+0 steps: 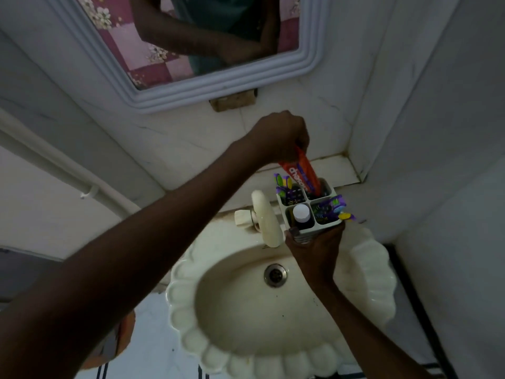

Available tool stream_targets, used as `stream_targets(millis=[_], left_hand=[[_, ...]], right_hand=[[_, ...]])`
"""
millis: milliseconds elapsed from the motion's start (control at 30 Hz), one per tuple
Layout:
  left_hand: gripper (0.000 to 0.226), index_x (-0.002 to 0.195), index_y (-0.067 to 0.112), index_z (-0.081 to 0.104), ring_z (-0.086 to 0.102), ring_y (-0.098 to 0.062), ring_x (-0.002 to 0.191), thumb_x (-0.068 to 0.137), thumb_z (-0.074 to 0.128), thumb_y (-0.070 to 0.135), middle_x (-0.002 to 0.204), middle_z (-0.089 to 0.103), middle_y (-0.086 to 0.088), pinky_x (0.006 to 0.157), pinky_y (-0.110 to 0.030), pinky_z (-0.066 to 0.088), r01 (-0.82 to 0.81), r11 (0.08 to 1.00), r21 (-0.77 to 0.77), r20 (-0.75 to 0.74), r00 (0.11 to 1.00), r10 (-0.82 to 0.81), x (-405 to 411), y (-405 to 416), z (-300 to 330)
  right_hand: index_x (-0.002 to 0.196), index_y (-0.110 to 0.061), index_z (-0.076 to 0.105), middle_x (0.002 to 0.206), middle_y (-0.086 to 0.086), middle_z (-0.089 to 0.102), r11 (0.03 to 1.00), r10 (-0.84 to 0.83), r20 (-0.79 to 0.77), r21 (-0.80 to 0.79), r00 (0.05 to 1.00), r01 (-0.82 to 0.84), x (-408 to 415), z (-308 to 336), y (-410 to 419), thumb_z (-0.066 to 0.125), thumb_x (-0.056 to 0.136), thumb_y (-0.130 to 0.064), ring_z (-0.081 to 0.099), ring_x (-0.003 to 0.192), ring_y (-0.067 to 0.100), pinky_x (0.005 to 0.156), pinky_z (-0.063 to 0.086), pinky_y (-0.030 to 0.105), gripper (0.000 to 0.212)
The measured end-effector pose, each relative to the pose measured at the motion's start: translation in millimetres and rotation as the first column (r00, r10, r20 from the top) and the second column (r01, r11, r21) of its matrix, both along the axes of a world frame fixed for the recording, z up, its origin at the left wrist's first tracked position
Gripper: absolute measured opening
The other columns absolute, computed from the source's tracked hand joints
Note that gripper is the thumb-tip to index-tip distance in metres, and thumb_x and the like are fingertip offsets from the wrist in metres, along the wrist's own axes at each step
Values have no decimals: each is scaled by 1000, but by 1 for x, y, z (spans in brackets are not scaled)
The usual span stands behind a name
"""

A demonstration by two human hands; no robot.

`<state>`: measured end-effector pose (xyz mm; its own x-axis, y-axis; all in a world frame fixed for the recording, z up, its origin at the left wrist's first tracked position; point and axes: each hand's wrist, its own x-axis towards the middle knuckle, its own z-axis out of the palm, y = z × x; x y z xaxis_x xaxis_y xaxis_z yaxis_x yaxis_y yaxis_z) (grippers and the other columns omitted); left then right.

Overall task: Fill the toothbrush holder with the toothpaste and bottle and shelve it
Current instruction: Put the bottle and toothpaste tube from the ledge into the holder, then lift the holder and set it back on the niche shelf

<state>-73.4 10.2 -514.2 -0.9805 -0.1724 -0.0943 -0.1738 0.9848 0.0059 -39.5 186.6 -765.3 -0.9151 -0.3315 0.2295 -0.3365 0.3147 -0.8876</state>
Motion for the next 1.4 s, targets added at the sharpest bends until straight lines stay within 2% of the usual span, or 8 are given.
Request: stream_targets(millis=[133, 300, 467, 767, 933, 1167, 1267, 1400], left_hand=[[24, 111, 18, 71, 68, -28, 101, 90, 59, 23, 112, 72, -8, 82, -37, 54, 69, 988, -134, 58, 996, -62, -16, 31, -17], [29, 119, 14, 64, 64, -33, 108, 92, 56, 22, 123, 64, -13, 86, -39, 50, 103, 980, -170, 104, 991, -86, -25, 55, -46], [29, 116, 19, 66, 64, -29, 106, 88, 62, 20, 119, 67, -8, 78, -33, 44, 27, 999, -45, 17, 1000, -27, -20, 37, -62], [30, 118, 21, 68, 67, -18, 101, 91, 60, 32, 112, 72, -2, 84, -33, 54, -128, 984, 122, -324, 932, 161, 40, 2, -12], [32, 118, 24, 67, 66, -18, 103, 90, 59, 36, 116, 71, 0, 85, -36, 55, -189, 977, 95, -504, 838, 211, 78, -3, 44], [37, 125, 17, 63, 63, -22, 112, 90, 63, 30, 124, 67, -6, 88, -27, 44, -188, 980, 60, -677, 715, 178, 118, 12, 148], [40, 126, 17, 63, 61, -25, 115, 89, 64, 33, 125, 67, -7, 92, -33, 48, -198, 980, -2, -752, 647, 129, 133, 21, 194], [46, 128, 17, 61, 60, -28, 114, 86, 60, 37, 127, 64, -8, 91, -39, 49, -227, 969, -96, -824, 564, 50, 147, 27, 249]], right_hand=[[147, 5, 32, 141, 18, 53, 999, 17, -12, 39, 1000, -17, 0, -1, 0, 94, 65, -45, 55, 131, 28, 107, 28, -2, 114], [145, 8, 35, 138, 20, 55, 999, 5, -11, 32, 1000, -5, -1, 2, -1, 97, 62, -38, 57, 129, 30, 106, 28, -3, 113], [144, 4, 33, 136, 18, 56, 1000, -13, 18, -2, 1000, 13, 2, 5, -1, 98, 61, -36, 58, 126, 29, 104, 30, -3, 113], [149, -1, 30, 140, 15, 56, 999, -15, -47, -37, 999, 14, -9, 37, 6, 98, 58, -40, 58, 129, 30, 100, 57, 44, 120], [148, 1, 31, 137, 18, 56, 993, -68, -206, -107, 976, 47, -25, 114, -6, 97, 56, -43, 57, 128, 36, 101, 54, 41, 122], [147, 4, 38, 139, 19, 57, 935, -138, -361, -355, 922, 1, -39, 258, -20, 79, 60, -60, 58, 129, 33, 102, 37, 13, 116], [147, 4, 39, 139, 18, 57, 890, -170, -410, -454, 896, -39, -39, 324, -22, 78, 60, -63, 58, 129, 32, 102, 34, 3, 117], [149, -4, 38, 139, 13, 57, 853, -195, -460, -515, 866, -82, -40, 407, -20, 77, 57, -66, 59, 127, 29, 95, 51, 26, 118]])
